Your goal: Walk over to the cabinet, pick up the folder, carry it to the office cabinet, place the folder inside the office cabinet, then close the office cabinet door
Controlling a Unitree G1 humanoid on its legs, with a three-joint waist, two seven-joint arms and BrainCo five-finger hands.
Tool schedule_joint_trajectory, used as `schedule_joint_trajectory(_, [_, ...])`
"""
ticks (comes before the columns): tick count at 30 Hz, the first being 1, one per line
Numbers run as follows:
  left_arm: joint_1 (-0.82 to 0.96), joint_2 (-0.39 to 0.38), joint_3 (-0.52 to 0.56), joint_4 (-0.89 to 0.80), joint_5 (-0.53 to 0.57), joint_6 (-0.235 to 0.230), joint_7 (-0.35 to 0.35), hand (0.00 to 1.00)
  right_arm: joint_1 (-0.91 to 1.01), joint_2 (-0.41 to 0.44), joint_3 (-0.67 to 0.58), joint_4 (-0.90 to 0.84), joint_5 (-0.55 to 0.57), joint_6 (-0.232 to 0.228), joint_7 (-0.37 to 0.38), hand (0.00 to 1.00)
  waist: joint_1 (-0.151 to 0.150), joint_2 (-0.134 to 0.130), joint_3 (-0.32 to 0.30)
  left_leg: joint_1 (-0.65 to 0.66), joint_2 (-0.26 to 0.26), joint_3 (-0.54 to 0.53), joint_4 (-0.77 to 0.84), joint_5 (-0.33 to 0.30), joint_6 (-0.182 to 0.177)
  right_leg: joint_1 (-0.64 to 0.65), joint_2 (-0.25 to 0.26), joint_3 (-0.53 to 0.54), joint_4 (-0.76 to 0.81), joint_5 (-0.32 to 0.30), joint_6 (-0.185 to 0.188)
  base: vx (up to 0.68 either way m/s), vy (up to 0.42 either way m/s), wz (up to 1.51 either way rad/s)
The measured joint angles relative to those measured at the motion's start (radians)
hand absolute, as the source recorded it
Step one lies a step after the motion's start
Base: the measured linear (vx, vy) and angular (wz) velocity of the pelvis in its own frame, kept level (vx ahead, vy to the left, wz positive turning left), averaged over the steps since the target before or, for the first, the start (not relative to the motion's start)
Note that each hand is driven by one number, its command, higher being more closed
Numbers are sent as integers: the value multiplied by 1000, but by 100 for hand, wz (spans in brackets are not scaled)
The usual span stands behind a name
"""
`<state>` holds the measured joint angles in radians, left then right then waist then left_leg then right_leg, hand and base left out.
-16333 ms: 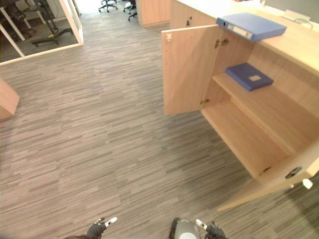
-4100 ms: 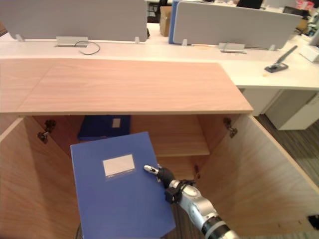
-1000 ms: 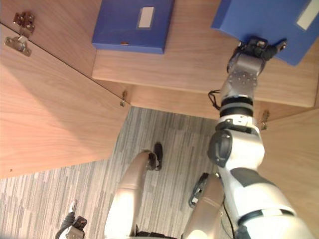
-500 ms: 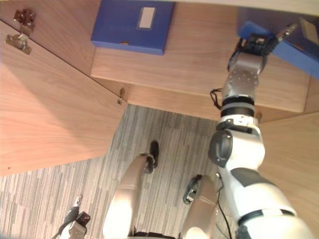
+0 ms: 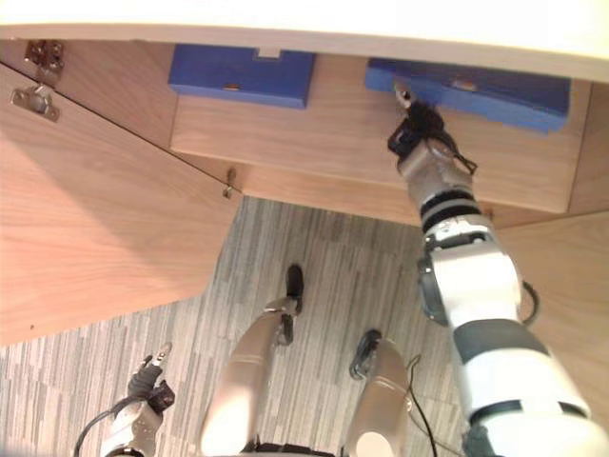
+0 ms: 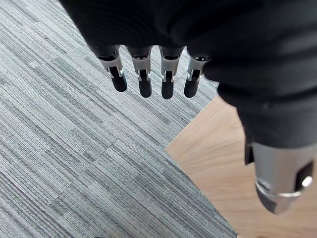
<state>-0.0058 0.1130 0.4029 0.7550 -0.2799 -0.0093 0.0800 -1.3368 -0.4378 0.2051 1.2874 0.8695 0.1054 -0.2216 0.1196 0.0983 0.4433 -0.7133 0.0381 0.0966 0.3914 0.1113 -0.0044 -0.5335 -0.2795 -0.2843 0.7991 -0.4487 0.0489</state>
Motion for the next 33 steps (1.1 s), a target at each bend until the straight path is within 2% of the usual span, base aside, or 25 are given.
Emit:
schedule_joint_trajectory(3, [18, 15, -37, -38, 0, -1, -10, 0, 12, -26, 106, 33, -123, 22, 44, 0, 4, 0, 0, 20, -1, 2, -45, 25, -3, 2, 3, -2, -13, 8, -5, 14, -47, 0])
schedule_joint_trajectory(6, [44, 24, -88, -82, 0, -2, -29, 0, 56, -58, 218, 30, -313, 20, 117, 0, 7, 0, -1, 55, -2, 5, -100, 51, -6, 17, 7, -2, -33, 18, -6, 11, -70, -4])
schedule_joint_trajectory(7, [58, 26, -116, -109, 0, -3, -42, 0, 72, -74, 262, 19, -411, 19, 156, 0, 7, 0, -2, 76, -2, 6, -140, 71, -10, 24, 12, -2, -48, 25, -8, 7, -52, -6])
schedule_joint_trajectory(9, [72, 28, -146, -136, 0, -2, -54, 0, 88, -82, 300, 1, -505, 17, 188, 0, 8, -1, -5, 101, -2, 9, -186, 93, -14, 30, 16, -2, -63, 33, -10, 11, -82, -6])
schedule_joint_trajectory(10, [91, 28, -176, -172, 1, -1, -71, 0, 104, -84, 314, -15, -644, 10, 222, 0, 8, -4, -11, 123, -3, 13, -229, 112, -19, 35, 18, -2, -74, 39, -10, 17, -110, -6])
schedule_joint_trajectory(14, [133, 28, -219, -238, 5, 1, -107, 0, 170, -90, 337, -64, -906, -9, 268, 0, 12, -6, -30, 182, -1, 27, -315, 140, -23, 65, 29, 2, -124, 60, -6, 44, -91, -11])
schedule_joint_trajectory(18, [144, 27, -223, -254, 10, 2, -110, 0, 202, -86, 336, -81, -917, -16, 306, 0, 17, -16, -44, 218, 4, 56, -355, 147, -23, 82, 40, 20, -165, 80, 0, 63, -57, -24])
schedule_joint_trajectory(23, [145, 26, -239, -281, 26, 4, -120, 0, 257, -41, 340, -77, -919, -14, 378, 0, 14, -20, -47, 302, 26, 97, -381, 144, -25, 183, 74, 34, -275, 129, 9, 74, -47, -25])
schedule_joint_trajectory(26, [149, 11, -247, -327, 49, 4, -132, 0, 324, 12, 341, -73, -929, 19, 404, 0, 20, -22, -49, 357, 52, 135, -357, 121, -34, 263, 100, 44, -341, 167, 10, 50, -36, -36])
schedule_joint_trajectory(28, [154, 8, -246, -354, 90, 7, -151, 0, 399, 64, 320, -73, -929, 28, 417, 0, 28, -25, -50, 372, 103, 163, -249, 37, -28, 325, 141, 72, -390, 190, 5, 4, -40, -56])
schedule_joint_trajectory(30, [158, 5, -246, -356, 115, 12, -157, 0, 445, 100, 272, -73, -929, 29, 417, 0, 36, -29, -58, 371, 144, 170, -157, -16, -32, 357, 169, 96, -413, 201, 1, -35, -59, -65])
schedule_joint_trajectory(31, [172, -2, -243, -356, 136, 15, -163, 0, 490, 136, 203, -74, -929, 29, 415, 0, 37, -30, -69, 369, 187, 162, -53, -70, -33, 391, 198, 124, -424, 207, -4, -48, -67, -69])
schedule_joint_trajectory(33, [185, -19, -243, -352, 163, 21, -164, 0, 540, 169, 126, -76, -929, 28, 401, 0, 40, -34, -97, 357, 210, 104, 34, -106, -39, 405, 222, 157, -426, 210, -8, -64, -33, -72])
